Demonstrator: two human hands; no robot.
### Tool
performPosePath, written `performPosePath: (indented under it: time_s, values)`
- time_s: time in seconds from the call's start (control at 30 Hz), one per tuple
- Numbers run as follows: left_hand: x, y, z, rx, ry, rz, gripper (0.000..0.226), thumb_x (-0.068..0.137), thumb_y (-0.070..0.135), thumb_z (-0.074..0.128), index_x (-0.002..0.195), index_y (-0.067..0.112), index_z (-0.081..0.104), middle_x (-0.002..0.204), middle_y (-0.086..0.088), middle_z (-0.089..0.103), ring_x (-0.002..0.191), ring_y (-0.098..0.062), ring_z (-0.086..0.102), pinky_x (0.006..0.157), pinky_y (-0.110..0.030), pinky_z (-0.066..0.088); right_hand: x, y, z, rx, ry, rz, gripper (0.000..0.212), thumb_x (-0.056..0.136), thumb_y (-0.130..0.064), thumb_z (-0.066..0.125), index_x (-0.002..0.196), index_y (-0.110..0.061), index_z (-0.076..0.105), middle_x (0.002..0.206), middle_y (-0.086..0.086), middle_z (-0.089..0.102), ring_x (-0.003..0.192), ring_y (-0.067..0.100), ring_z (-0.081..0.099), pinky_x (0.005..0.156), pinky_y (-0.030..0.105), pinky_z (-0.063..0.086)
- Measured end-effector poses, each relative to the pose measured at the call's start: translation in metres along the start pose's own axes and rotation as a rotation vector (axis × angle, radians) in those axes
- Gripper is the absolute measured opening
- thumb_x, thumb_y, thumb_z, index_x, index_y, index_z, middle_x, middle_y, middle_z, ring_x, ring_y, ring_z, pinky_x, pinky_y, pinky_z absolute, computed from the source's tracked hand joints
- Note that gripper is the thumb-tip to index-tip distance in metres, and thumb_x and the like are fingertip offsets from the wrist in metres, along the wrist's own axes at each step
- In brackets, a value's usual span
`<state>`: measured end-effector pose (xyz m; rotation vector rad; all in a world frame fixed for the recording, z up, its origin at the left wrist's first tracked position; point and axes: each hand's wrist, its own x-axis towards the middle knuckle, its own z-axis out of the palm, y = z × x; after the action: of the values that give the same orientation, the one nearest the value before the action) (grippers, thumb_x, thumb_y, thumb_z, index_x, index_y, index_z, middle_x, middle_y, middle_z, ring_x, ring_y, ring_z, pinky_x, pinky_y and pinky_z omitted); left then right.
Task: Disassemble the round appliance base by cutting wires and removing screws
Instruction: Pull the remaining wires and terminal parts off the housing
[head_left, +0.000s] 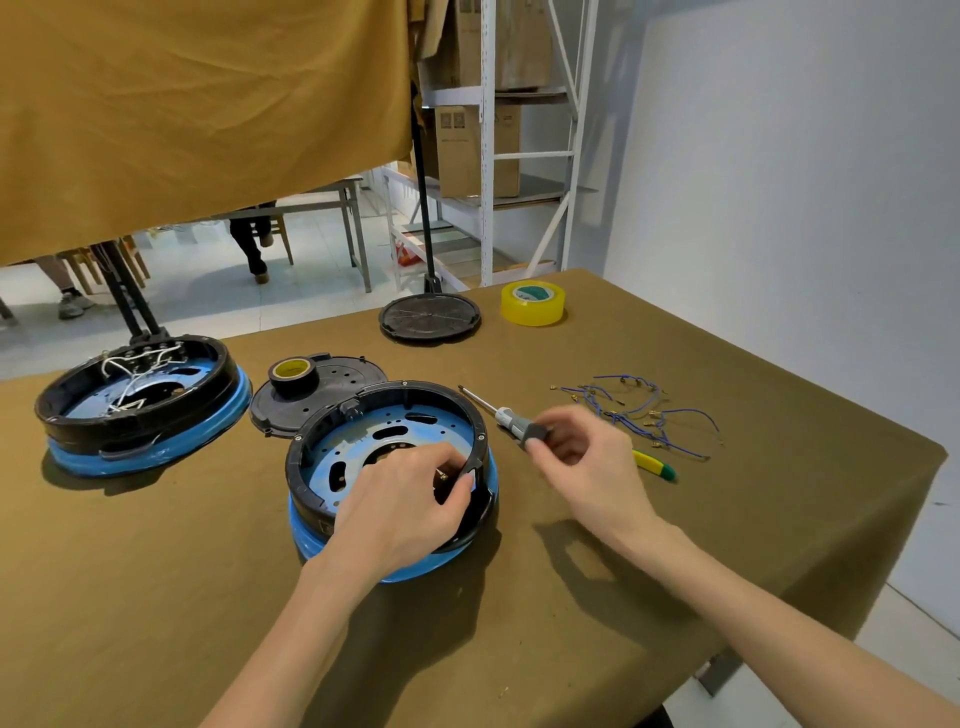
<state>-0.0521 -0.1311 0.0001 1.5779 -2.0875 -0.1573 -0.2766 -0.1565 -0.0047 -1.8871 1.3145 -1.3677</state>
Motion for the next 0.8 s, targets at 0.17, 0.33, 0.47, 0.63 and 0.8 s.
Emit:
performPosePath:
  time_s: [0.17, 0.33, 0.47, 0.63, 0.8]
  values:
    - [0.004, -0.002, 0.003, -0.001, 0.005, -0.019, 0.028, 0.093, 0.059, 0.045, 0.096, 0.039, 0.064, 0.082, 0.023, 0.065, 0.084, -0.002, 0.063, 0.074, -0.032, 0.057, 0.062, 0.036, -0.012, -0.239, 0.041, 0.114, 0.015, 0.093, -0.022, 0.073, 0.102, -0.017, 0.062, 0.081, -0.004, 0.066, 0.075, 0.009, 0.061, 0.066, 0.022, 0.049]
    - [0.005, -0.002, 0.003, -0.013, 0.018, -0.027, 0.028, 0.093, 0.06, 0.045, 0.096, 0.04, 0.064, 0.08, 0.025, 0.066, 0.082, 0.001, 0.063, 0.072, -0.03, 0.057, 0.106, 0.078, -0.015, -0.374, -0.114, 0.25, 0.008, 0.093, -0.017, 0.07, 0.101, -0.015, 0.069, 0.091, 0.007, 0.073, 0.093, 0.026, 0.067, 0.077, 0.034, 0.05]
    - [0.004, -0.001, 0.003, -0.003, 0.044, -0.012, 0.024, 0.094, 0.057, 0.049, 0.095, 0.04, 0.065, 0.078, 0.026, 0.065, 0.08, 0.002, 0.062, 0.069, -0.028, 0.056, 0.109, 0.089, -0.019, -0.515, -0.172, 0.242, 0.026, 0.097, -0.02, 0.066, 0.121, -0.012, 0.07, 0.116, 0.012, 0.069, 0.104, 0.027, 0.064, 0.09, 0.037, 0.051]
    - [0.001, 0.0, 0.001, 0.028, 0.063, 0.043, 0.028, 0.096, 0.056, 0.047, 0.101, 0.037, 0.068, 0.083, 0.024, 0.065, 0.08, -0.001, 0.062, 0.068, -0.022, 0.054, 0.071, 0.052, -0.014, -0.383, -0.048, 0.081, 0.019, 0.096, -0.009, 0.061, 0.111, -0.016, 0.071, 0.105, 0.002, 0.067, 0.084, 0.003, 0.059, 0.076, 0.017, 0.045]
    - [-0.014, -0.001, -0.003, 0.125, 0.157, 0.041, 0.04, 0.096, 0.063, 0.043, 0.099, 0.036, 0.072, 0.088, 0.02, 0.07, 0.082, -0.002, 0.062, 0.08, -0.028, 0.05, -0.003, 0.006, 0.015, -0.161, -0.271, -0.057, 0.011, 0.094, -0.02, 0.068, 0.095, -0.03, 0.07, 0.086, -0.018, 0.066, 0.088, 0.001, 0.062, 0.073, 0.01, 0.046]
